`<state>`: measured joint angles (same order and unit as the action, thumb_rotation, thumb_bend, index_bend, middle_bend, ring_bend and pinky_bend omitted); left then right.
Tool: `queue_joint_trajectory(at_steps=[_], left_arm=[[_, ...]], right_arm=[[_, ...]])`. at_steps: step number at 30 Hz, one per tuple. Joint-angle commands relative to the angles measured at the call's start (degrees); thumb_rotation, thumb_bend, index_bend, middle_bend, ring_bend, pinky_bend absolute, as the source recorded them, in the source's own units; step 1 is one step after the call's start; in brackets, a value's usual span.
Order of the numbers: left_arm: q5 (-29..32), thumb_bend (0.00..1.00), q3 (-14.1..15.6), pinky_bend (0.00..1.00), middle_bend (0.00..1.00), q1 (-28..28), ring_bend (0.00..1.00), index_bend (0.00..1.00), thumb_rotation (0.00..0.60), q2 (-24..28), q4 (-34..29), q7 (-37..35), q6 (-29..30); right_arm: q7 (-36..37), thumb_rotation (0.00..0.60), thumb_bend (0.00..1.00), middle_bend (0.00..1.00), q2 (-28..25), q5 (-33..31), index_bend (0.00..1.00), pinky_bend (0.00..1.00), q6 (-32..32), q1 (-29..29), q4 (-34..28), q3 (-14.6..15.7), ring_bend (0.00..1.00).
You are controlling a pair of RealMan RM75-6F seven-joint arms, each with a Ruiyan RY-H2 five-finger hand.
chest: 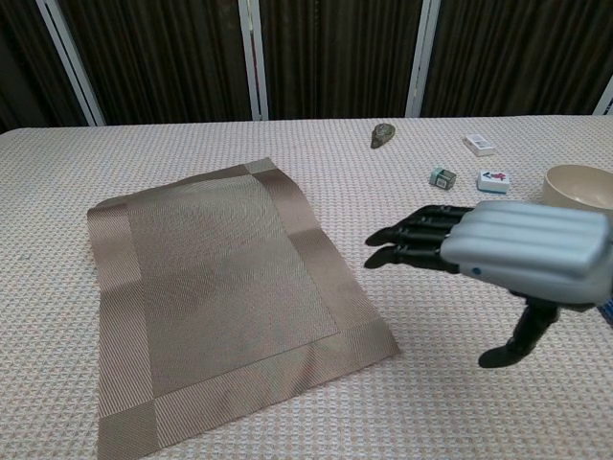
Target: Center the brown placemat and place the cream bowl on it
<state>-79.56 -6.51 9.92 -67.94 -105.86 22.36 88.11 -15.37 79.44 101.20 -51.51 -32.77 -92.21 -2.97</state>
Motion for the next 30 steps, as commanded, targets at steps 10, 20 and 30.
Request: queue_joint_trajectory(at_steps=[10, 20, 30], left_arm=[[1.9, 0.00, -0.7, 0.00, 0.00, 1.2, 0.00, 0.00, 0.600, 0.3, 1.3, -1.5, -3.0], [1.7, 0.00, -0.5, 0.00, 0.00, 1.2, 0.00, 0.00, 0.600, 0.8, 1.0, -2.3, -3.5], [1.9, 0.00, -0.4, 0.00, 0.00, 1.2, 0.00, 0.00, 0.600, 1.1, 0.9, -2.7, -3.8]], right_arm=[[-2.8, 0.600, 0.00, 0.00, 10.4, -3.4, 0.10, 0.00, 4.3, -5.5, 8.8, -1.1, 0.00], [-5.7, 0.600, 0.00, 0.00, 13.3, -6.3, 0.10, 0.00, 4.1, -6.5, 11.1, -1.6, 0.00], [-7.7, 0.600, 0.00, 0.00, 16.3, -8.7, 0.11, 0.00, 4.0, -7.9, 12.8, -1.9, 0.00]])
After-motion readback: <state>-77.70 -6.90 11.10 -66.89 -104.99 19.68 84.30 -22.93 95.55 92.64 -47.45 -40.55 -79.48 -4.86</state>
